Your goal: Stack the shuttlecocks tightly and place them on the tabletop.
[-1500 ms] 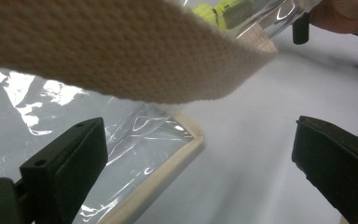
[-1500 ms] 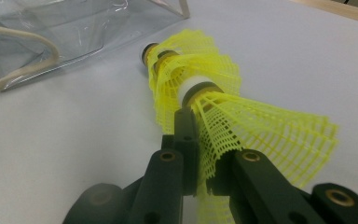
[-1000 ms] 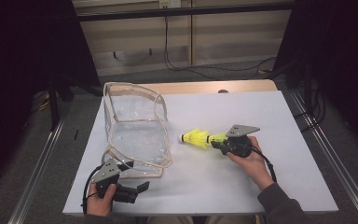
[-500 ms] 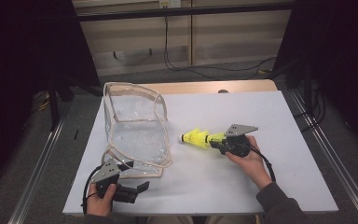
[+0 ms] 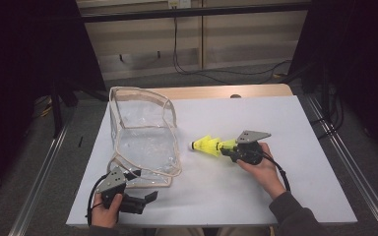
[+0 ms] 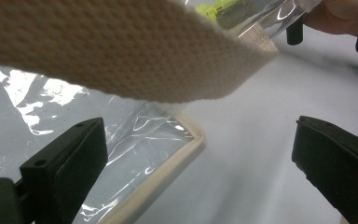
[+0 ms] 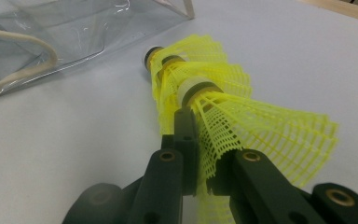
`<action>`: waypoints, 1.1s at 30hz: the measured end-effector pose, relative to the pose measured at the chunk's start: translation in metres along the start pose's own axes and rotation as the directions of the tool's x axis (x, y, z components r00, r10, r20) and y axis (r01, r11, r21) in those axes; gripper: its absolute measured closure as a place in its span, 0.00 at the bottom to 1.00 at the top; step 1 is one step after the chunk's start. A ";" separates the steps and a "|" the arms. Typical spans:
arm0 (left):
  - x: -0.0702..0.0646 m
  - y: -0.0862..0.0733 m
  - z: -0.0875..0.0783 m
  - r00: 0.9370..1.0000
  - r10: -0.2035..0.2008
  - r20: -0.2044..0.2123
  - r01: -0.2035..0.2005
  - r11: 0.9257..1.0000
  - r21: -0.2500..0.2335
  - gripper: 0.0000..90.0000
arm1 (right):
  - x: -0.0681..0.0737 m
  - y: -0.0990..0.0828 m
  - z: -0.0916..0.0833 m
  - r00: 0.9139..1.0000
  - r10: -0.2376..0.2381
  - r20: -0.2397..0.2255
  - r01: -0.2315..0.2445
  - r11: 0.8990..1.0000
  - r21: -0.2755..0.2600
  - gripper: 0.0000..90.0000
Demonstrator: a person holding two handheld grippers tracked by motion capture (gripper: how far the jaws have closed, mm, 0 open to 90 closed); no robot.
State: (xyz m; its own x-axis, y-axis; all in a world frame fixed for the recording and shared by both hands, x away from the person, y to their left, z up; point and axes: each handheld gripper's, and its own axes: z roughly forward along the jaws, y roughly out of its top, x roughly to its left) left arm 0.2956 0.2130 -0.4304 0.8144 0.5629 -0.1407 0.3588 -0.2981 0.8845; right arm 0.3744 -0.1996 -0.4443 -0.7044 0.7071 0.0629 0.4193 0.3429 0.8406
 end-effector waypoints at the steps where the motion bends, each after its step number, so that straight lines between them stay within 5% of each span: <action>1: 0.000 0.000 0.000 1.000 0.001 0.006 -0.001 1.000 0.001 0.03 | 0.000 0.000 0.000 1.000 0.000 0.000 0.000 1.000 0.001 0.94; 33: 0.000 0.000 0.000 1.000 0.001 0.003 -0.001 1.000 -0.002 0.04 | 0.001 0.002 0.005 1.000 0.002 -0.001 -0.002 1.000 -0.003 0.94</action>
State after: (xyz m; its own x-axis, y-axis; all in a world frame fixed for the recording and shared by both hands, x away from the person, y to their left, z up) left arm 0.2955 0.2129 -0.4305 0.8158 0.5608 -0.1412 0.3574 -0.2968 0.8855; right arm 0.3777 -0.1954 -0.4458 -0.7039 0.7073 0.0649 0.4190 0.3397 0.8420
